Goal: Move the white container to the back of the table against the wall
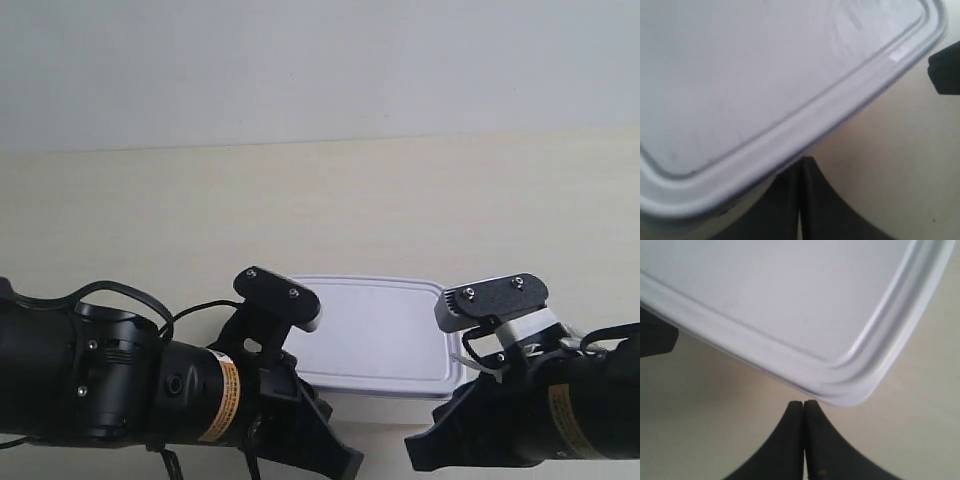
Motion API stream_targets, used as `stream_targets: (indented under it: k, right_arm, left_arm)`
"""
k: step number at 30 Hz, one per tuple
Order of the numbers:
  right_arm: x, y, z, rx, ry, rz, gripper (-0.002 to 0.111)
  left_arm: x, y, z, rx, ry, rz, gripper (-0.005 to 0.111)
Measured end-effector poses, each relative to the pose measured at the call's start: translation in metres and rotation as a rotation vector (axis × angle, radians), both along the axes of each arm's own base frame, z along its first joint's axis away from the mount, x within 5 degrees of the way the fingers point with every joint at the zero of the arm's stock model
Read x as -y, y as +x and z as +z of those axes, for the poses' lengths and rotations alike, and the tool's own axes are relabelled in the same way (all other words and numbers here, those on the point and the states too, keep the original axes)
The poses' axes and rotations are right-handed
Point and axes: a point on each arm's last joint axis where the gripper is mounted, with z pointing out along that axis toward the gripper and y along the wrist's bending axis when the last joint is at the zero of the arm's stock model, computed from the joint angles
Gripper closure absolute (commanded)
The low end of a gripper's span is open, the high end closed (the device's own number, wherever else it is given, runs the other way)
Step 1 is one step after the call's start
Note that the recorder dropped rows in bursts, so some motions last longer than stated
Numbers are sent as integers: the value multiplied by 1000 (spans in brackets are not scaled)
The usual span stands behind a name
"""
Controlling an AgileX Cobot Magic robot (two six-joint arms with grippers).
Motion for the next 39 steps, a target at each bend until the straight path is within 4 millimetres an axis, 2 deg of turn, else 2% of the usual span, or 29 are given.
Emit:
stream_targets:
  k: [17, 24, 39]
  right_arm:
    - [-24, 41, -4, 38, -34, -36, 108]
    - [-32, 54, -5, 58, -43, -49, 108]
    - [-36, 74, 0, 150, -91, -89, 108]
  left_arm:
    - [-30, 33, 3, 32, -2, 99, 107]
    - [-24, 46, 13, 68, -39, 107, 107]
    - [-10, 70, -1, 76, 6, 101, 107]
